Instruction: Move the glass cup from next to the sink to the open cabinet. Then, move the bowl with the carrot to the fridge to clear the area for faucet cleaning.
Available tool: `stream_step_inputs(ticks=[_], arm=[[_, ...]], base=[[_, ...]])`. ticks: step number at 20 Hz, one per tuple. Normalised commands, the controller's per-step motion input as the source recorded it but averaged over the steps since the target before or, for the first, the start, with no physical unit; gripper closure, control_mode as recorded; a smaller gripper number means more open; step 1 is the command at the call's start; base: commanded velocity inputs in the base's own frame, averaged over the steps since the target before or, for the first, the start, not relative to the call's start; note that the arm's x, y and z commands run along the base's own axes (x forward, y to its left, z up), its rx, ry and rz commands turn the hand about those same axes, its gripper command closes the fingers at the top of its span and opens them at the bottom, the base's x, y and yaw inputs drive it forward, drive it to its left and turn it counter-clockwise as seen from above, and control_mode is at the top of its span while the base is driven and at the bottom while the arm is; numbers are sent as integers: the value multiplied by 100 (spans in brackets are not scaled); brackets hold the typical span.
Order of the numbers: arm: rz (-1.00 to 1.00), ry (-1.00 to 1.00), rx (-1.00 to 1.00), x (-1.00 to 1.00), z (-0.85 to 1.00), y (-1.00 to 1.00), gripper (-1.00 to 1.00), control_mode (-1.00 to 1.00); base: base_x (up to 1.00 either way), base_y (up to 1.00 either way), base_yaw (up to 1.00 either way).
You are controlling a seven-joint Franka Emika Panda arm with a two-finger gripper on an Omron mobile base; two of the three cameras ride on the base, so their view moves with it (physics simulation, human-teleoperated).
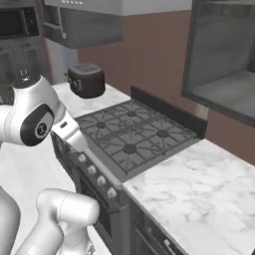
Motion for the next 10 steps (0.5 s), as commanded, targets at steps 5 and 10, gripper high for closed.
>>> stream_step_inputs(ticks=[5,10], arm=[[0,0,0,0,0,0,-100,100],[0,0,0,0,0,0,-100,100]], base=[[-7,52,87],[0,73,73]])
